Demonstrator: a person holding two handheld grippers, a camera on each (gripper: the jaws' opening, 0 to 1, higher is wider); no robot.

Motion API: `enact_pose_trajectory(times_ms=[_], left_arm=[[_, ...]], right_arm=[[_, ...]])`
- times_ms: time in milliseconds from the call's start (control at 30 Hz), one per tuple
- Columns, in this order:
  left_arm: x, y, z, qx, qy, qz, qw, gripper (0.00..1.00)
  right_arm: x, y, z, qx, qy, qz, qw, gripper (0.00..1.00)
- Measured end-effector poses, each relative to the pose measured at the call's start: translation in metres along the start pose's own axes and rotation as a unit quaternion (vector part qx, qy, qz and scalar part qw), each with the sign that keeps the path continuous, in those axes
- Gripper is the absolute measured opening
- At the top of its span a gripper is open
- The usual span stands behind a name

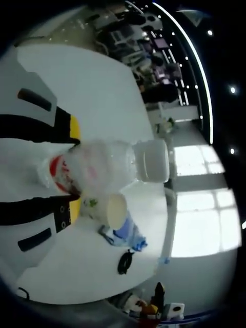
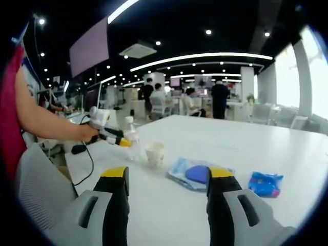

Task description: Arrange the tabletop items into an orderly group along one side of the table until the central work area is clear of visible clutter.

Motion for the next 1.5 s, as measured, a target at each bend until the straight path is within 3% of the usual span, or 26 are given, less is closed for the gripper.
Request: enact_pose_trajectory(times_ms=[433,833,900,967,1000,1033,1067,1100,1133,1200,1300,1500], left_arm=[[-0.008,0.002,0.006,-0.005,0.047,-0.026,0.9986,0.37],[-0.015,0.004,0.007,-0.008,0.065,-0.028,0.9975,0.36],[-0.016,0.01,0.006,-0.031,0.063,-0.038,0.9968,0.32],[-0.016,0.016,0.005,-0.031,0.067,-0.03,0.9968,0.3],[-0.015,0.017,0.005,-0.029,0.072,-0.017,0.9968,0.21],[-0.013,0.015,0.005,-0.026,0.075,-0.018,0.9967,0.02],[-0.012,0.013,0.005,-0.023,0.067,-0.022,0.9972,0.03],[-0.01,0.008,0.009,-0.019,0.072,-0.032,0.9967,0.13],[-0.008,0.002,0.009,0.004,0.084,-0.029,0.996,0.16],[-0.006,-0.001,0.011,0.0,0.082,-0.045,0.9956,0.22],[-0.007,-0.001,0.013,-0.005,0.081,-0.035,0.9961,0.22],[-0.004,0.009,0.015,-0.012,0.068,-0.027,0.9973,0.35]], right_arm=[[0.0,0.001,0.0,-0.004,0.0,0.0,1.0,0.6],[0.0,0.001,0.0,-0.006,0.0,0.0,1.0,0.6],[0.0,0.001,0.0,-0.006,0.001,0.0,1.0,0.6],[0.0,0.001,0.0,-0.006,0.001,0.001,1.0,0.6],[0.0,0.001,0.0,-0.006,0.001,0.001,1.0,0.6],[0.0,0.001,0.0,-0.007,0.002,0.002,1.0,0.6],[0.0,0.001,0.0,-0.007,0.003,0.002,1.0,0.6],[0.001,0.002,0.0,-0.008,0.003,0.0,1.0,0.59],[0.001,0.002,0.0,-0.008,0.003,0.0,1.0,0.59],[0.001,0.001,-0.001,-0.007,0.002,0.001,1.0,0.59],[-0.001,0.0,-0.001,-0.006,0.0,0.003,1.0,0.6],[0.001,0.0,0.001,-0.004,0.006,0.001,1.0,0.6]])
Point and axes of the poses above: the point that each gripper's makers call its tool centre point, and the gripper's own axes: z roughly forward along the fingers, x roughly to its left, y roughly out of its top, the point moved 9 cm from there along -z, roughly backward along the fingers, and after that the axes turned 8 degrees about -z, right-handed, at the moved point
